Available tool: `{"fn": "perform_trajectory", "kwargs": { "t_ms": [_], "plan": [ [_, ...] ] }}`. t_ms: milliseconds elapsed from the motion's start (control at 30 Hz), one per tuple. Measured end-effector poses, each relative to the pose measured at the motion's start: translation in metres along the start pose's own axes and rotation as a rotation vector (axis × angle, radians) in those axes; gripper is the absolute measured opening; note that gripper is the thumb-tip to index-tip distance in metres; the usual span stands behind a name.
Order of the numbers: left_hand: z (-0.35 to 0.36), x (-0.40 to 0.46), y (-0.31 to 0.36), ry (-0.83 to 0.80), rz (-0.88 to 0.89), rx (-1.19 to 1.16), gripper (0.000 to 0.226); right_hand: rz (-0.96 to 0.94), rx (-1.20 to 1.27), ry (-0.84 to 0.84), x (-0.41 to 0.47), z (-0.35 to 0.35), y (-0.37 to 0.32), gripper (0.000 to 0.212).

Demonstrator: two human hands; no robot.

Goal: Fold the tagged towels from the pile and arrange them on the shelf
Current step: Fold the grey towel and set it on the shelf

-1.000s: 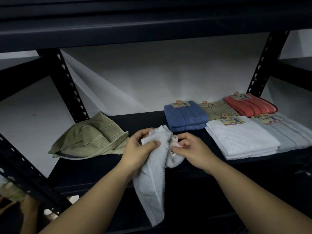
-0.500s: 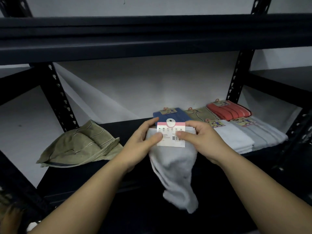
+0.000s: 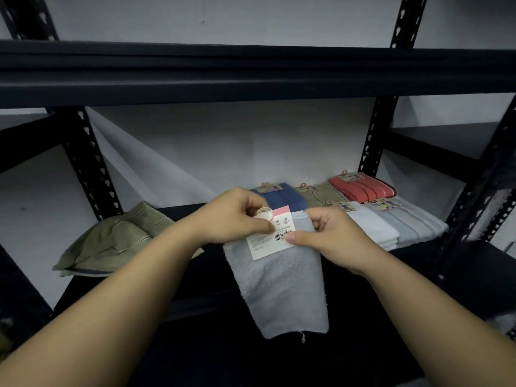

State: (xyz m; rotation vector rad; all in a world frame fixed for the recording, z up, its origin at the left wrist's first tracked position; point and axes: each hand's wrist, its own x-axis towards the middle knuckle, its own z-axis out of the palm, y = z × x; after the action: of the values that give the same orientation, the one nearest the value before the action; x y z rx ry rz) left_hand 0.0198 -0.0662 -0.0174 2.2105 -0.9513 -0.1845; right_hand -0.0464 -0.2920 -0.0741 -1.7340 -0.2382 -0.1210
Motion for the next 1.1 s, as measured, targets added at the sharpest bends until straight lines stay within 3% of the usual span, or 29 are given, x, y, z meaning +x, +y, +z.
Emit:
{"fn": "perform_trajectory", "kwargs": {
  "t_ms": [133, 233, 400, 600, 800, 1033, 1100],
  "plan": [
    [-0.009, 0.007, 0.011, -0.093, 0.020, 0.157, 0.030, -0.014, 0.036, 0.031, 0.002, 0.006, 0.003, 0.028],
    [-0.016, 0.012, 0.015, -0.081, 0.018, 0.175, 0.028, 0.027, 0.084, 0.011, 0.003, 0.006, 0.014, 0.031],
    [-0.033, 0.017, 0.011, 0.014, -0.010, 0.124, 0.024, 0.191, -0.083, -0.063, -0.016, 0.009, 0.075, 0.024],
    [-0.047, 0.017, 0.001, 0.155, -0.028, 0.054, 0.022, 0.316, -0.113, -0.168, -0.055, 0.014, 0.135, 0.042],
    [-0.047, 0.015, -0.022, 0.196, -0.116, -0.030, 0.022, 0.354, -0.098, -0.136, -0.058, 0.000, 0.138, 0.020],
    [-0.057, -0.011, -0.093, 0.406, -0.368, -0.153, 0.005, 0.367, 0.058, 0.018, -0.037, -0.025, 0.101, 0.052],
    [-0.054, -0.025, -0.116, 0.416, -0.448, -0.203, 0.005, 0.335, 0.116, 0.097, -0.024, -0.030, 0.088, 0.034]
  ]
}}
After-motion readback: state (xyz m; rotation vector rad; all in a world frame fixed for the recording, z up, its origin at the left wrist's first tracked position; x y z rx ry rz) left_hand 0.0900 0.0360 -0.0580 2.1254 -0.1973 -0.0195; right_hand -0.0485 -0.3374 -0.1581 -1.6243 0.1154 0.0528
